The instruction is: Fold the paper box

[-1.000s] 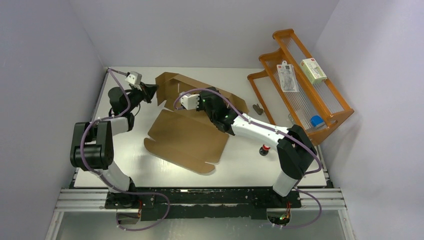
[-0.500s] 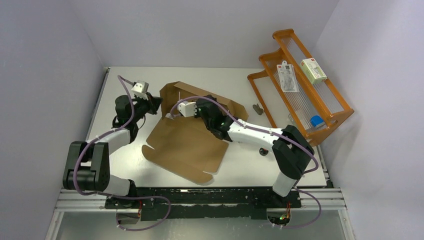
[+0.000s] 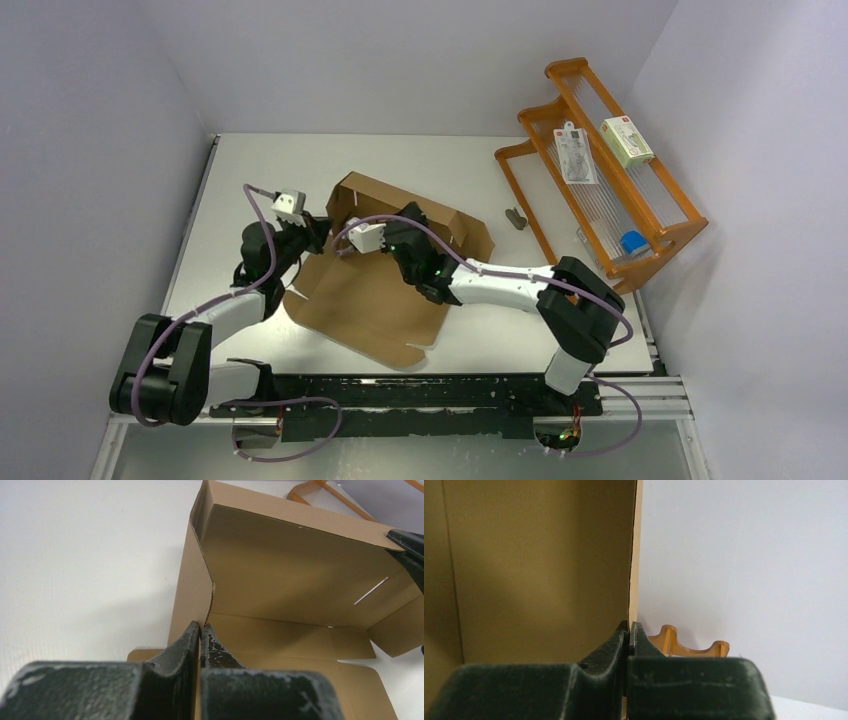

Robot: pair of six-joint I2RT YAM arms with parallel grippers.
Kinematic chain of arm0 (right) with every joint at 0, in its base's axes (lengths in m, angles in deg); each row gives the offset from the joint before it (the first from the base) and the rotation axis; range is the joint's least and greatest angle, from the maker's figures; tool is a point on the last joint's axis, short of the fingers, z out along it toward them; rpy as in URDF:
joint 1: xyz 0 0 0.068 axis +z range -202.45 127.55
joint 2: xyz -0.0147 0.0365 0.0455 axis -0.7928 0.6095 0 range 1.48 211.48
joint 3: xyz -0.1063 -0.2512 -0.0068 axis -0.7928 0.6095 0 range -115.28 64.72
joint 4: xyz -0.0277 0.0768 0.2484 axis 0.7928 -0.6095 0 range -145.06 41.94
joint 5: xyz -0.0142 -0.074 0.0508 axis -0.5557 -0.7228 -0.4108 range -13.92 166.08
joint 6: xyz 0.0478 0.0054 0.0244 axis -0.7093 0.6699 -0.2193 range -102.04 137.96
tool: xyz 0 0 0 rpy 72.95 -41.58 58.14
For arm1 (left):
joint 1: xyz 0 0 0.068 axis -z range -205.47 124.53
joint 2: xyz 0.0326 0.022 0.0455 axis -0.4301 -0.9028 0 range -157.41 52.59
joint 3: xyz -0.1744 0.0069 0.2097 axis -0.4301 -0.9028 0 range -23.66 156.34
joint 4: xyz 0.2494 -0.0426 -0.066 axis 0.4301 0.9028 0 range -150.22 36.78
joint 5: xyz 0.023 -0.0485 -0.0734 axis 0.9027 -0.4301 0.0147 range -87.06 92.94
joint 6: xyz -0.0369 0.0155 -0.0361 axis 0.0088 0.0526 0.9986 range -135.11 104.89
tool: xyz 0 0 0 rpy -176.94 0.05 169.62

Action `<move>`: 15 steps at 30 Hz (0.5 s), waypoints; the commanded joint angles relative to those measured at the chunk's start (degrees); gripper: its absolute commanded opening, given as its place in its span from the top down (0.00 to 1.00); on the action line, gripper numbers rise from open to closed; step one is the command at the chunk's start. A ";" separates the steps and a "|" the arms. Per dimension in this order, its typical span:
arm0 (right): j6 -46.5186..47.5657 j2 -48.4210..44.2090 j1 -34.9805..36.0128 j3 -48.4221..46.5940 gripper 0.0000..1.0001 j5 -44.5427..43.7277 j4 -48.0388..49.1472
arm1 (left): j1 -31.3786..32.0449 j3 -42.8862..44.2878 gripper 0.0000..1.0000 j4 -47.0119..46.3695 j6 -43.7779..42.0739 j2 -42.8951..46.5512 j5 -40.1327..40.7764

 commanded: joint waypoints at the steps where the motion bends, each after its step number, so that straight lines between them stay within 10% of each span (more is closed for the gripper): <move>1: -0.07 0.23 2.74 3.52 1.00 -1.04 4.09 | 2.16 -3.79 0.95 -1.71 2.34 1.64 1.82; 15: 7.95 0.92 5.23 7.53 1.00 -5.18 7.49 | 2.68 -3.73 0.92 0.07 4.25 0.63 0.32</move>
